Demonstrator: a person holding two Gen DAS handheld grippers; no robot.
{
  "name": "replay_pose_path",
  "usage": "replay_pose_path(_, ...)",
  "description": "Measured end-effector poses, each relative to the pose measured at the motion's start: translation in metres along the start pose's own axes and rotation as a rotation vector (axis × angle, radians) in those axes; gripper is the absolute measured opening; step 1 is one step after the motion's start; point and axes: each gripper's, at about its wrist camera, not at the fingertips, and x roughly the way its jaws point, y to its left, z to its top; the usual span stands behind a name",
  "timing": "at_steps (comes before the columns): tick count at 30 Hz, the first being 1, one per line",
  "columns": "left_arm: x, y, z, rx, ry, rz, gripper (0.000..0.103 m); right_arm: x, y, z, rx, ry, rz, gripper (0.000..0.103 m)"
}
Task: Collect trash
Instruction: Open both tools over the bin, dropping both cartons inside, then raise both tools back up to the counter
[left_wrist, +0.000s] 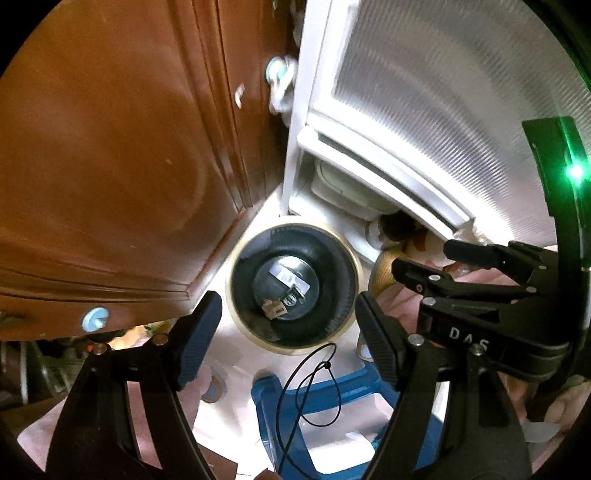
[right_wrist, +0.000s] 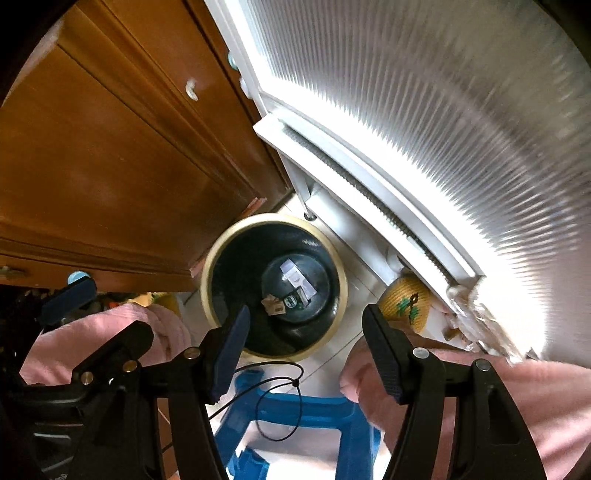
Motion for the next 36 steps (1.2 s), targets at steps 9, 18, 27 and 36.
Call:
replay_pose_path(9,-0.108,0.002,0.01,-0.022,-0.13,0.035,0.072,-0.109,0.014,-0.007,-0.015,-0.141,0.09,0.065)
replay_pose_path(18,-0.201,-0.009,0.03,-0.02,-0.246,-0.03,0.072,-0.23,0.027,-0.008,-0.041,-0.301,0.107,0.068)
replay_pose_path(27,-0.304,-0.025,0.054,0.042,-0.386,-0.083,0.072,-0.344,0.027,0.002,-0.069,-0.433,0.079,0.079)
replay_pose_path(36,-0.406,-0.025,0.117,0.095,-0.48,-0.147,0.072,-0.443,0.026,0.042,-0.136,-0.505,0.045,0.079)
